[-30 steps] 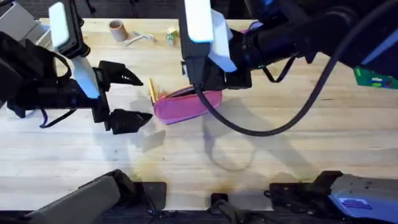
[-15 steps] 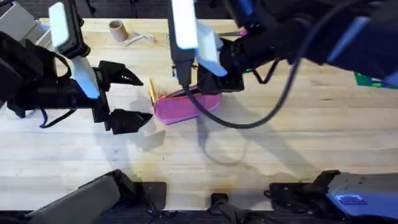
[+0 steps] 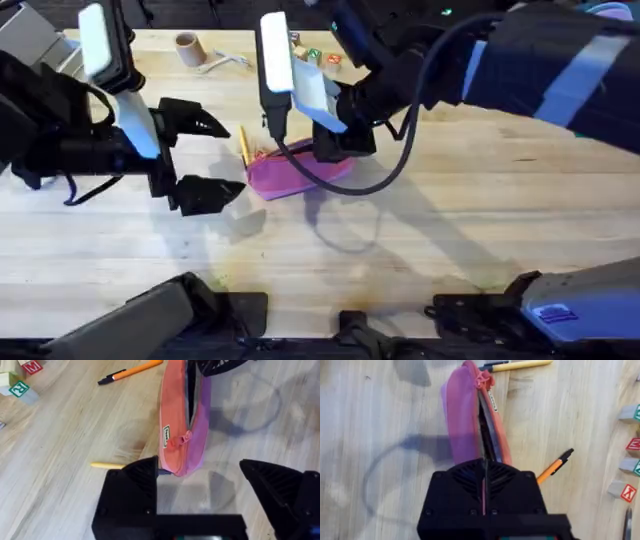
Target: Unzip the bag, pick up the pens from the table one at a time and place them inside, then zip the bag closed.
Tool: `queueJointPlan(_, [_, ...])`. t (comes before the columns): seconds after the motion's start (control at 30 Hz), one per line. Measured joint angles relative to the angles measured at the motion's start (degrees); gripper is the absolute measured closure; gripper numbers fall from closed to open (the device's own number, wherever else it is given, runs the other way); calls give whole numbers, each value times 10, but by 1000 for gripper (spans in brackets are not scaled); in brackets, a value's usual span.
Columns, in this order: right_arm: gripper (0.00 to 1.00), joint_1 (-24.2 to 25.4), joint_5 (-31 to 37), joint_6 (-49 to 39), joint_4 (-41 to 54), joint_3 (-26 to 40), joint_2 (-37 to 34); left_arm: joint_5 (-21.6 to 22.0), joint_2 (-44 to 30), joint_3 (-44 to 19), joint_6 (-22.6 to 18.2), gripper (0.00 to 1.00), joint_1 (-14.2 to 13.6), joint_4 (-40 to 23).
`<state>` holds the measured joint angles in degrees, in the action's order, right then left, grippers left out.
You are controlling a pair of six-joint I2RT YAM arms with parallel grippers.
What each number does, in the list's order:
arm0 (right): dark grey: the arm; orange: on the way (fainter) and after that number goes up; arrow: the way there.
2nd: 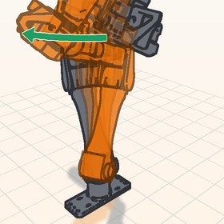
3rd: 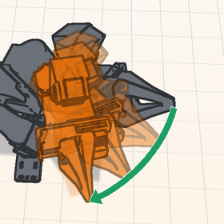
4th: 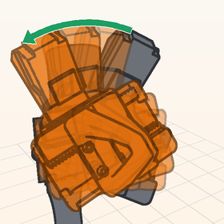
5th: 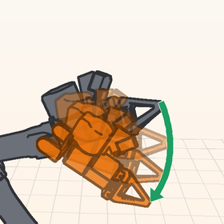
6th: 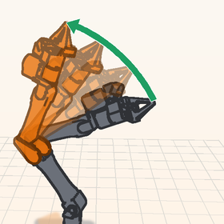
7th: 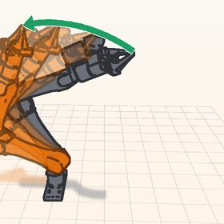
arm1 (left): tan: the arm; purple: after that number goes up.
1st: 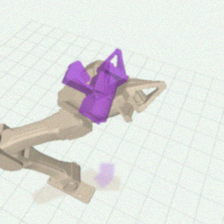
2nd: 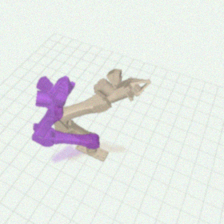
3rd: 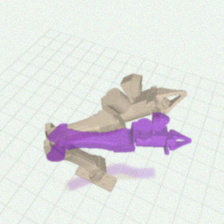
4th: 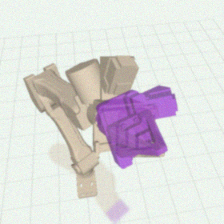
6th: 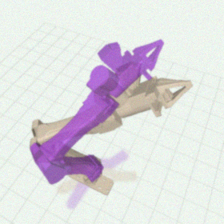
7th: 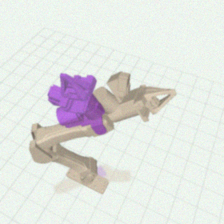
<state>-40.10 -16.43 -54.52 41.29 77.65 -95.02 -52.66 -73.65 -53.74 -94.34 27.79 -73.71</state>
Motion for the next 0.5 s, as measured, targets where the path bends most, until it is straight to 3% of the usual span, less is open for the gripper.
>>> queueJointPlan(0.5, [970, 0, -4, 10, -44, 0, -42, 0, 0, 0, 0, 5, 0, 0])
